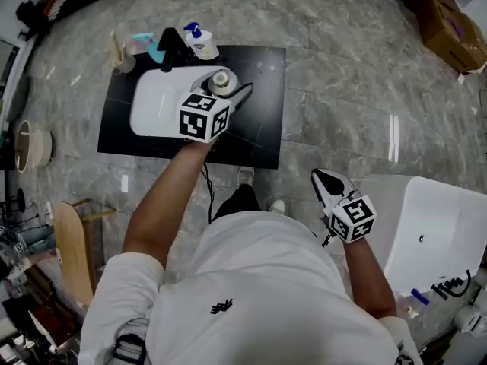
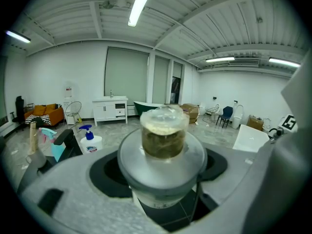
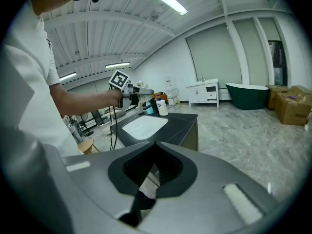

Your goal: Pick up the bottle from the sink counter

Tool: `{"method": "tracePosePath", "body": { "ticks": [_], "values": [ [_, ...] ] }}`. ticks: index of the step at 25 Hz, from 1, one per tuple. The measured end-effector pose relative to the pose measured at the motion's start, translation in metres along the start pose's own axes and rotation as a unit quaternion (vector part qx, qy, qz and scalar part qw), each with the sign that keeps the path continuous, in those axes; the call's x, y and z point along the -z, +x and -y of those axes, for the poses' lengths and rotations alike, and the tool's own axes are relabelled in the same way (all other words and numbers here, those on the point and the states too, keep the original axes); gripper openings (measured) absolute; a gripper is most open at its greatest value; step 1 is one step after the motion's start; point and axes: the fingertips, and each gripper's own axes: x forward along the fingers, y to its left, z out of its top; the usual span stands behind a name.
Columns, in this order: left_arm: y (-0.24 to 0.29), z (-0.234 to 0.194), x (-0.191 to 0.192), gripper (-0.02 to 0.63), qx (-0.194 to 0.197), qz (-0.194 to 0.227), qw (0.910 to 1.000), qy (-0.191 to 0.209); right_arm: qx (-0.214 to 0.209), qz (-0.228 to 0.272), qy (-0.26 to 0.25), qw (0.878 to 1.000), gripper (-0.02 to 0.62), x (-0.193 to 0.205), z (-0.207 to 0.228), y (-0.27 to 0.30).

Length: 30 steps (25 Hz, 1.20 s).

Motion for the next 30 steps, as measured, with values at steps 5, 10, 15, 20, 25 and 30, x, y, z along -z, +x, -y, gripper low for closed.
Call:
{"method": "tracePosePath", "body": {
  "ticks": [5, 10, 15, 20, 25, 30],
  "values": [
    [-0.029, 0.023, 0.007, 0.348, 0.003, -0.002, 1.0, -0.003, -0.014, -0.003, -0.007, 1.0, 0.014, 0.013, -0.009, -0.015],
    [-0.055, 0.039, 0.012, 0.348, -0.001, 0.003, 1.0, -0.006, -0.027, -0.007, -0.016, 0.999, 0.014, 0.024, -0.018, -0.027],
    [-0.079, 0.051, 0.019, 0.348, -0.002, 0.005, 0.9999, -0.009, -0.038, -0.01, -0.023, 0.999, 0.014, 0.034, -0.03, -0.032],
    [-0.103, 0.06, 0.024, 0.348, -0.002, 0.006, 0.9999, -0.009, -0.048, -0.011, -0.03, 0.998, 0.014, 0.039, -0.045, -0.037],
    [-0.12, 0.07, 0.028, 0.348, -0.002, 0.009, 0.9999, -0.011, -0.055, -0.014, -0.035, 0.998, 0.014, 0.046, -0.056, -0.042],
    [-0.13, 0.077, 0.034, 0.348, -0.002, 0.008, 0.9999, -0.014, -0.058, -0.014, -0.038, 0.998, 0.014, 0.051, -0.062, -0.049]
  ]
}}
